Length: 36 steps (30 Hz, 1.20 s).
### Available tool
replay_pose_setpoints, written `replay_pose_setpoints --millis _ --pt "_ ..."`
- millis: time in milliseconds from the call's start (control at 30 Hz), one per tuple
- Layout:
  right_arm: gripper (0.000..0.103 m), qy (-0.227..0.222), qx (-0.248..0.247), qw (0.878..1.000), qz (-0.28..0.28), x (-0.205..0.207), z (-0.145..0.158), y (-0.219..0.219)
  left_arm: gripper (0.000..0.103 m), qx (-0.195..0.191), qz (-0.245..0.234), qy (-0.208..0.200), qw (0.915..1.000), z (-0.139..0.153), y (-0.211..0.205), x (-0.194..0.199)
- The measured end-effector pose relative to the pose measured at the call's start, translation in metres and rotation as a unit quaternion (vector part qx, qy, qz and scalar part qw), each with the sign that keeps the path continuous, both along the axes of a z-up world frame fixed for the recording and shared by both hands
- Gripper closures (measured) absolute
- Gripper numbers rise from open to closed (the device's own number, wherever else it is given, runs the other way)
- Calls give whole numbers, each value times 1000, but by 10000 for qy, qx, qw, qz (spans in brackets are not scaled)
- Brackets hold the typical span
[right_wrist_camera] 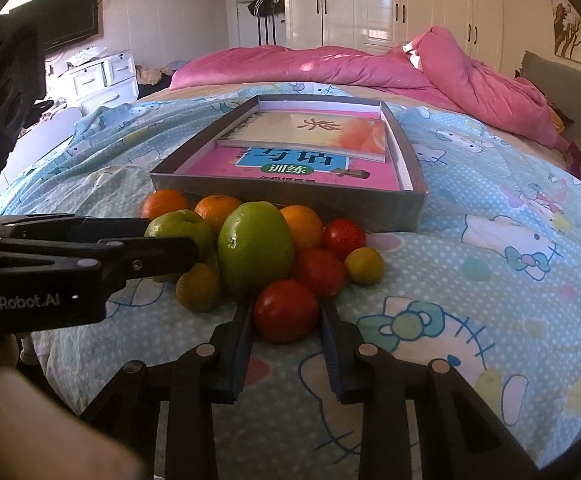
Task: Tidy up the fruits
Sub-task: 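Grasp the pale green apple with the left gripper while the right gripper grasps a red tomato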
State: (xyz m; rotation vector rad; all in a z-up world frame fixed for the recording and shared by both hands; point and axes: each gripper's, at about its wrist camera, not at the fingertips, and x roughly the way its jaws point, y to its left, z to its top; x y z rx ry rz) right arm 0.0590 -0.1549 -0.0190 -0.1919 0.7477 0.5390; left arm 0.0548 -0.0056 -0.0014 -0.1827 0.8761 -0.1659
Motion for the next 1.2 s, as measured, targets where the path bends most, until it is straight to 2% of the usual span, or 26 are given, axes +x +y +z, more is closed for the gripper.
replay_pose_setpoints --millis 233,400,700,733,833,967,1133,1200 --pt "71 18 88 10000 9 0 1 -3 58 68 -58 48 9999 -1 -4 3" --pt "71 -48 233 9997 -11 -2 6 -8 59 -59 -27 22 10000 0 0 1" --pt "71 -279 432 9985 -207 -2 20 -19 64 -215 68 -255 9994 21 10 -9" --pt "71 -341 418 9983 -220 -2 22 -20 66 -215 86 -276 9994 24 11 -9" --pt "71 -524 413 9975 -253 4 31 -19 84 -230 154 -368 9989 33 15 -7" --pt "71 -661 486 9962 -307 17 42 -19 84 -191 189 -475 9985 42 16 1" --pt "71 -638 499 9960 -372 26 39 -20 84 -226 120 -315 9992 30 16 -4" --pt "71 -639 502 9959 -395 26 37 -23 81 -327 98 -245 9991 27 18 -11"
